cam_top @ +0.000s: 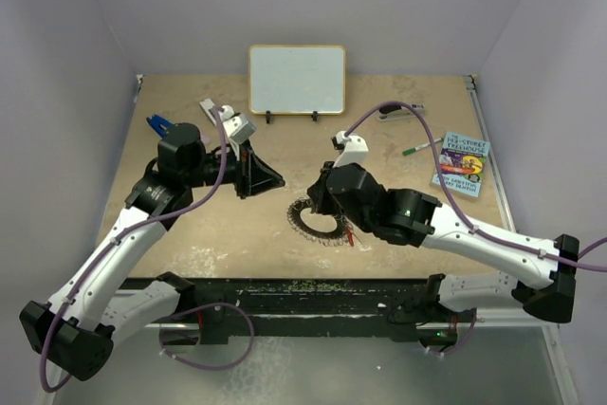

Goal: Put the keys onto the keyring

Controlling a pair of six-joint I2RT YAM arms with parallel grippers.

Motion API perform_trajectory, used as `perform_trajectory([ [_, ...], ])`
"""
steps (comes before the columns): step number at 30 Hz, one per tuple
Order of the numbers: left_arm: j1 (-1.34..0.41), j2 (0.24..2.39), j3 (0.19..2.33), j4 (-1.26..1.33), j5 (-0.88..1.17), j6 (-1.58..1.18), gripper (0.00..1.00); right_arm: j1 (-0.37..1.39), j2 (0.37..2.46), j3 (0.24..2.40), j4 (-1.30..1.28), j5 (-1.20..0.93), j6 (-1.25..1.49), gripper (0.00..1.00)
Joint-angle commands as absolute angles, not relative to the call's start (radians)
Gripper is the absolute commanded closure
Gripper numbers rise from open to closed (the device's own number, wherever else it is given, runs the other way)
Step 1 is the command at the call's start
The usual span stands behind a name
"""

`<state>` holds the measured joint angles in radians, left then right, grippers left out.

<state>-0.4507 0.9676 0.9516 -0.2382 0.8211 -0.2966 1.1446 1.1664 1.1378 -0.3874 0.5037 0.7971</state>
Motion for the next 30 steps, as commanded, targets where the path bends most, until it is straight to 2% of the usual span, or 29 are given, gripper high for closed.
perform_trajectory([
  [1,-0.445,0.981,1.047,-0.304,0.836,-0.197,0.8,1.147,1.191,1.224,-0.504,0.621,0.992,1.0],
  [9,-0.485,1.011,0.986,-0.277,0.89,-0.397,0.8,1.147,1.323,1.354,-0.712,0.797,1.234,1.0],
  [13,-0.511,1.009,0.92,-0.292,0.806,-0.462,0.81,1.15,1.345,1.397,-0.76,0.855,1.346,1.0],
  [30,-0.579,1.068,0.858,-0.016,0.776,-0.734,0.8,1.161,1.359,1.473,-0.738,0.888,1.372,1.0],
])
